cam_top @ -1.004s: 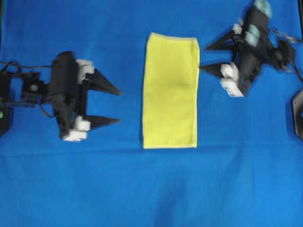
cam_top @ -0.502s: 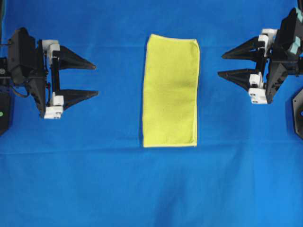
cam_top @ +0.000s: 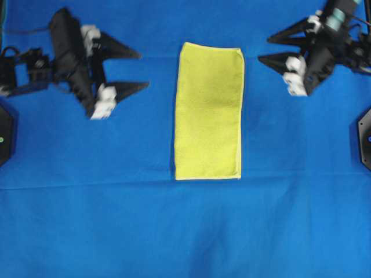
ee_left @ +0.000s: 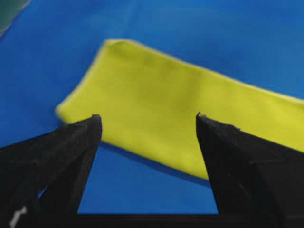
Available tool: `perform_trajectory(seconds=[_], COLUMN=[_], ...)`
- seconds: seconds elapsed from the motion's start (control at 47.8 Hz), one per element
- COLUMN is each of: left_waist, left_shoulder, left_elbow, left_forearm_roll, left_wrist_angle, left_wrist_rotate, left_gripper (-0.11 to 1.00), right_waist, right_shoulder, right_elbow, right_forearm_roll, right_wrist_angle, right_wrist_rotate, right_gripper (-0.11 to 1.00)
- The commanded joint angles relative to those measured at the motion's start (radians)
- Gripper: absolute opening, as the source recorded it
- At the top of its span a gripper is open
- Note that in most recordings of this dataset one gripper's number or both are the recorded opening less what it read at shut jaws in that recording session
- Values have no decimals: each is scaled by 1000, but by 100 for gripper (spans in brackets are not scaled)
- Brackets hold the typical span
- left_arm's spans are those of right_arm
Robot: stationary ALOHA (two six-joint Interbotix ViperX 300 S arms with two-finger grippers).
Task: Fold the yellow towel.
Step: 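Move both grippers to the strip's top corners and grasp them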
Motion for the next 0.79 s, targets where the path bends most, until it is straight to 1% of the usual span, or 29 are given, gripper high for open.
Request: perform_trajectory(seconds=[0.0, 0.105, 0.188, 0.314, 0.418, 0.565, 0.774], left_waist=[44, 78, 92, 104, 115, 137, 160], left_shoulder=[60, 155, 232, 362, 448, 538, 603], left_elbow=[-72, -129, -170, -244, -298, -360, -397], left_forearm_roll=[0, 0, 0, 0, 0, 0, 0], left_wrist_angle=[20, 25, 23, 14, 12, 12, 12], left_wrist_rotate=[0, 5, 5, 5, 6, 8, 8], left_gripper=[76, 76, 76, 76, 76, 76, 76], right_waist=[-29, -43, -55, -78, -84, -86, -112], right_shoulder=[64, 160, 224, 324, 387, 459, 525], right_elbow=[-61, -115, -140, -166, -179, -196, -215], right_forearm_roll=[-14, -29, -37, -43, -44, -44, -44], right_wrist_angle=[28, 75, 89, 86, 60, -5, -25], right_wrist_rotate=[-2, -2, -2, -2, -3, -2, -3], right_gripper=[62, 62, 62, 62, 62, 61, 60])
